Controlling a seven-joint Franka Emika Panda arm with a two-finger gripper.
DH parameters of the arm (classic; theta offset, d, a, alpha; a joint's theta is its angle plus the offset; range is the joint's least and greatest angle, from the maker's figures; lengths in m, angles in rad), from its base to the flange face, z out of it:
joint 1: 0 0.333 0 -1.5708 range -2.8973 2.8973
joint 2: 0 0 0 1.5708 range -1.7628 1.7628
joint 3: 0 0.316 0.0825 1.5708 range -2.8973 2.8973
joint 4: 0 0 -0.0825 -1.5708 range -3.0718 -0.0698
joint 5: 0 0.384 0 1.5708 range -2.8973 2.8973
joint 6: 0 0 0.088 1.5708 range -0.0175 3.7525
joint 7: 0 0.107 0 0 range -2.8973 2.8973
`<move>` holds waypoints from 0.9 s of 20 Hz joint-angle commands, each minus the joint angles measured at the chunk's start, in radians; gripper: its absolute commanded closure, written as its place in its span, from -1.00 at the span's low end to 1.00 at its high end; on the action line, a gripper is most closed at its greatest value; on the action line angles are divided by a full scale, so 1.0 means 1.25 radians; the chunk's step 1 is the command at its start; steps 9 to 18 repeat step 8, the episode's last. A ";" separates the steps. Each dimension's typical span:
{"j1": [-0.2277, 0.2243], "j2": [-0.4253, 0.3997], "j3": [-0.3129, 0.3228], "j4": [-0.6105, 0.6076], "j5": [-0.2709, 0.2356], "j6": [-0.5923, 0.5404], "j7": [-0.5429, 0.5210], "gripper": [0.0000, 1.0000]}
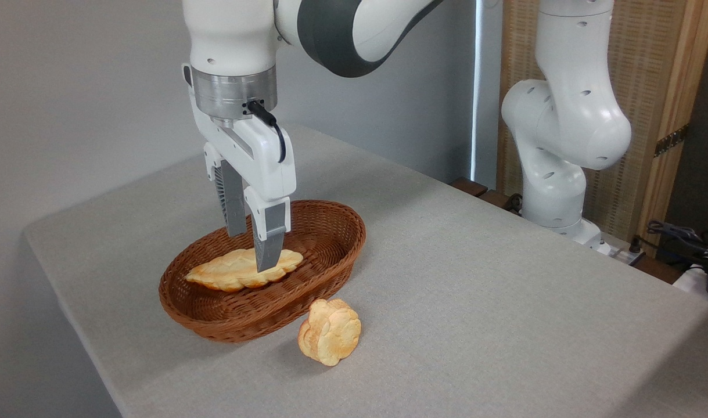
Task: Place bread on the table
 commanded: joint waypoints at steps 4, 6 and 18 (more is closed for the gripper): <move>0.001 -0.001 0.005 0.005 0.009 -0.005 -0.065 -1.00; 0.001 -0.001 0.011 0.005 0.007 -0.005 -0.061 -1.00; 0.005 -0.001 0.011 0.006 0.005 -0.002 -0.061 -1.00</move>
